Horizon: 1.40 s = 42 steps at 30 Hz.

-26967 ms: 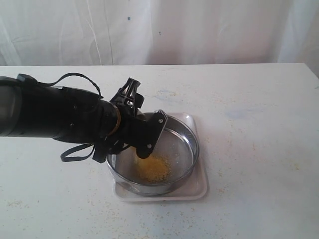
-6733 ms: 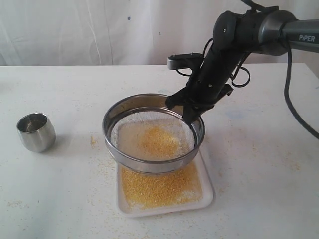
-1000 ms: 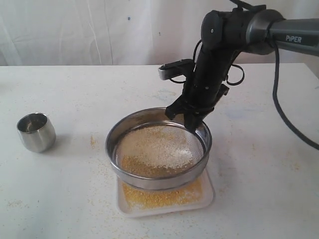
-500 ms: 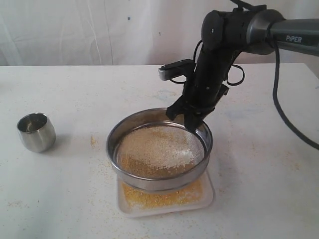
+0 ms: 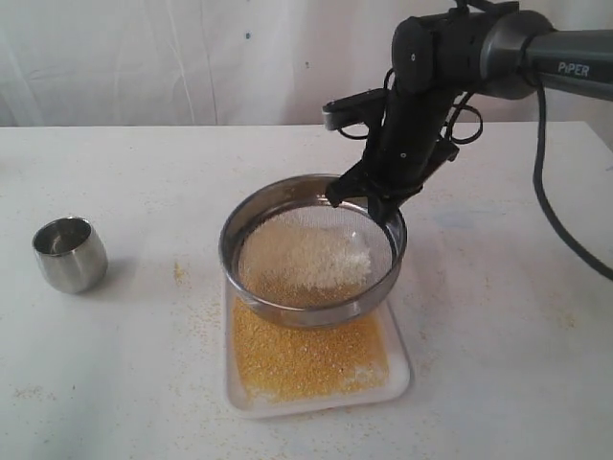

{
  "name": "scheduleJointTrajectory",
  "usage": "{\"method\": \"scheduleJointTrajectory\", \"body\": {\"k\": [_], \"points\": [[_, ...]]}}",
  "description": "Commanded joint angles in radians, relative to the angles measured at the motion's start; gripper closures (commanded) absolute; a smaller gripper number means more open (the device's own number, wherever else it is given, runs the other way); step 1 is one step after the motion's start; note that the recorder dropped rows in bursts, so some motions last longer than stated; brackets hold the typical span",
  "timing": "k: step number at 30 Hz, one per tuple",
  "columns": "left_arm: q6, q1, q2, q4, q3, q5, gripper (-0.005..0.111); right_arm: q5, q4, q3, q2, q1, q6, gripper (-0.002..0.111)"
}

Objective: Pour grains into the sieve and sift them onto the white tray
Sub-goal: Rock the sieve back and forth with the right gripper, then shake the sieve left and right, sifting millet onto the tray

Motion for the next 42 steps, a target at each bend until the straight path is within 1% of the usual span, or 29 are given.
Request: {"method": "scheduleJointTrajectory", "body": {"k": [1, 2, 4, 6, 7, 8, 10, 11, 13, 14, 15, 17, 19, 20, 22, 24, 25, 27, 28, 29, 31, 32, 33, 35, 37, 39, 40, 41, 42], "points": [[0.000, 0.005, -0.004, 0.001, 0.004, -0.003, 0.107, 0.112, 0.183, -0.010, -0.019, 0.009, -0.290, 0.108], [0.000, 0.005, -0.004, 0.001, 0.004, -0.003, 0.107, 0.091, 0.163, -0.010, -0.019, 0.009, -0.280, 0.108], [0.000, 0.005, -0.004, 0.001, 0.004, -0.003, 0.107, -0.026, 0.062, -0.010, -0.019, -0.003, -0.088, 0.108], [0.000, 0.005, -0.004, 0.001, 0.004, -0.003, 0.107, -0.060, 0.050, -0.010, -0.019, -0.015, 0.066, 0.108], [0.000, 0.005, -0.004, 0.001, 0.004, -0.003, 0.107, -0.030, 0.106, -0.010, -0.019, -0.019, 0.034, 0.108], [0.000, 0.005, -0.004, 0.001, 0.004, -0.003, 0.107, 0.011, 0.198, -0.010, -0.019, -0.019, -0.052, 0.108], [0.000, 0.005, -0.004, 0.001, 0.004, -0.003, 0.107, 0.087, 0.279, -0.010, -0.019, -0.013, -0.268, 0.108], [0.000, 0.005, -0.004, 0.001, 0.004, -0.003, 0.107, 0.076, 0.256, -0.010, -0.019, -0.013, -0.269, 0.108], [0.000, 0.005, -0.004, 0.001, 0.004, -0.003, 0.107, -0.013, 0.152, -0.010, -0.019, -0.031, -0.073, 0.108], [0.000, 0.005, -0.004, 0.001, 0.004, -0.003, 0.107, -0.035, 0.147, -0.010, -0.019, -0.045, 0.016, 0.108], [0.000, 0.005, -0.004, 0.001, 0.004, -0.003, 0.107, -0.023, 0.189, -0.010, -0.019, -0.054, 0.015, 0.108], [0.000, 0.005, -0.004, 0.001, 0.004, -0.003, 0.107, 0.070, 0.329, -0.010, -0.019, -0.052, -0.154, 0.108], [0.000, 0.005, -0.004, 0.001, 0.004, -0.003, 0.107, 0.133, 0.356, -0.010, -0.019, -0.034, -0.292, 0.108], [0.000, 0.005, -0.004, 0.001, 0.004, -0.003, 0.107, 0.112, 0.311, -0.010, -0.019, -0.034, -0.271, 0.108], [0.000, 0.005, -0.004, 0.001, 0.004, -0.003, 0.107, -0.004, 0.195, -0.010, -0.019, -0.046, -0.083, 0.108], [0.000, 0.005, -0.004, 0.001, 0.004, -0.003, 0.107, -0.047, 0.203, -0.010, -0.019, -0.066, 0.026, 0.108], [0.000, 0.005, -0.004, 0.001, 0.004, -0.003, 0.107, -0.020, 0.263, -0.010, -0.019, -0.068, -0.032, 0.108], [0.000, 0.005, -0.004, 0.001, 0.004, -0.003, 0.107, 0.092, 0.396, -0.010, -0.019, -0.058, -0.249, 0.108], [0.000, 0.005, -0.004, 0.001, 0.004, -0.003, 0.107, 0.121, 0.387, -0.010, -0.019, -0.050, -0.313, 0.108], [0.000, 0.005, -0.004, 0.001, 0.004, -0.003, 0.107, 0.101, 0.322, -0.010, -0.019, -0.044, -0.286, 0.108], [0.000, 0.005, -0.004, 0.001, 0.004, -0.003, 0.107, 0.000, 0.165, -0.010, -0.019, -0.050, -0.071, 0.108], [0.000, 0.005, -0.004, 0.001, 0.004, -0.003, 0.107, -0.025, 0.132, -0.010, -0.019, -0.058, 0.028, 0.108], [0.000, 0.005, -0.004, 0.001, 0.004, -0.003, 0.107, -0.020, 0.152, -0.010, -0.017, -0.063, 0.028, 0.108], [0.000, 0.005, -0.004, 0.001, 0.004, -0.003, 0.107, 0.092, 0.315, -0.010, -0.017, -0.062, -0.176, 0.108], [0.000, 0.005, -0.004, 0.001, 0.004, -0.003, 0.107, 0.175, 0.366, -0.008, -0.017, -0.053, -0.358, 0.108], [0.000, 0.005, -0.004, 0.001, 0.004, -0.003, 0.107, 0.066, 0.234, -0.008, -0.019, -0.056, -0.223, 0.108], [0.000, 0.005, -0.004, 0.001, 0.004, -0.003, 0.107, -0.009, 0.160, -0.008, -0.019, -0.065, -0.060, 0.108], [0.000, 0.005, -0.004, 0.001, 0.004, -0.003, 0.107, -0.038, 0.140, -0.008, -0.019, -0.075, 0.067, 0.108], [0.000, 0.005, -0.004, 0.001, 0.004, -0.003, 0.107, -0.032, 0.172, -0.008, -0.016, -0.077, 0.063, 0.108]]}}
